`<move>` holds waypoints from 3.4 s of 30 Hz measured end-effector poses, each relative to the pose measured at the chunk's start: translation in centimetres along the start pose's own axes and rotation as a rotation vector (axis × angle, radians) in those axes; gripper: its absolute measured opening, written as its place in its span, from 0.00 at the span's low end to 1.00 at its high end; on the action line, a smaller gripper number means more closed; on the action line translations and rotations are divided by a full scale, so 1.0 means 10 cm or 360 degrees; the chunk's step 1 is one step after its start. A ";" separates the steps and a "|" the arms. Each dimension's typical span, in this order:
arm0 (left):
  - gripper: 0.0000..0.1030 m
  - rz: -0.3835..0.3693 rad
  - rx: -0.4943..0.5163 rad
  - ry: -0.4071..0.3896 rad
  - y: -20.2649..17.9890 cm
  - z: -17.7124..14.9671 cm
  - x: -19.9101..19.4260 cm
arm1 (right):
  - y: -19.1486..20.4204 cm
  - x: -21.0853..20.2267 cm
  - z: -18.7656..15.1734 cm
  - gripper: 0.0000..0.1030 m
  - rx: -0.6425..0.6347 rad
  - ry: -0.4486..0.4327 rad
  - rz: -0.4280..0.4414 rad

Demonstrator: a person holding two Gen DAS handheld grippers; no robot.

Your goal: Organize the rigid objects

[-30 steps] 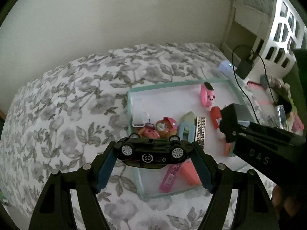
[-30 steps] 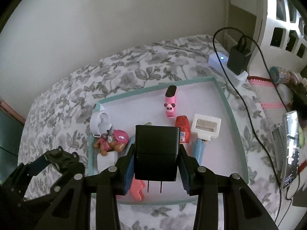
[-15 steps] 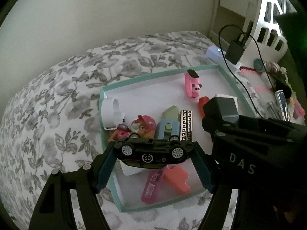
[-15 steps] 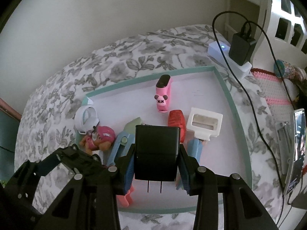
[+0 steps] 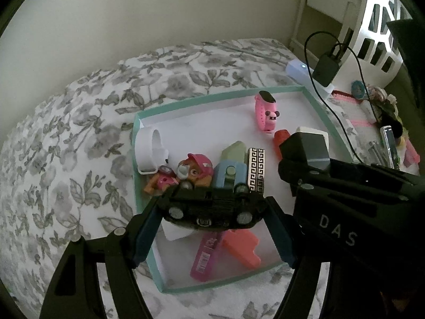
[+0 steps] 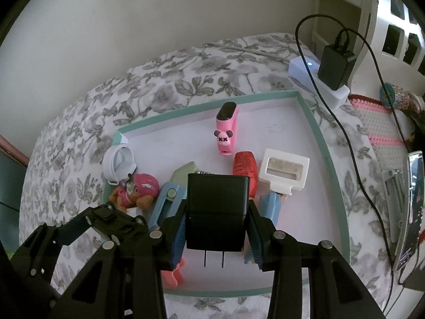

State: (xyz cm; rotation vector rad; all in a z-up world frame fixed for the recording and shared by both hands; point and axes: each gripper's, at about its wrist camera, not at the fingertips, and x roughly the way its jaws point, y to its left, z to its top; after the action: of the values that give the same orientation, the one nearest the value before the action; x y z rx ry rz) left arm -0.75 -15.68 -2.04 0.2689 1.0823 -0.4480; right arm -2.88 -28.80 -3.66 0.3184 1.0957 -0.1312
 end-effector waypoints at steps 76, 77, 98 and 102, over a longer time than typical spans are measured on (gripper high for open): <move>0.91 0.0609 -0.0576 -0.0173 1.25 -0.43 -0.71 | 0.58 -0.44 -0.36 1.00 -0.0115 -0.0200 -0.0070; 0.90 0.0611 -0.0585 -0.0165 1.27 -0.45 -0.73 | 0.60 -0.44 -0.38 1.00 -0.0123 -0.0192 -0.0070; 0.90 0.0566 -0.0650 0.0083 1.46 -0.88 -0.75 | 0.82 -0.48 -0.59 1.00 -0.0268 -0.0154 -0.0125; 0.91 0.0527 -0.0656 0.0117 1.45 -0.89 -0.71 | 0.86 -0.50 -0.61 1.00 -0.0291 -0.0155 -0.0125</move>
State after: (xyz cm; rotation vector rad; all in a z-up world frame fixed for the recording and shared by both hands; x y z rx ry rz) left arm -3.65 2.37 0.18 0.0951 1.1495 0.0844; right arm -8.12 -19.01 -0.18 0.1043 1.0157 -0.1143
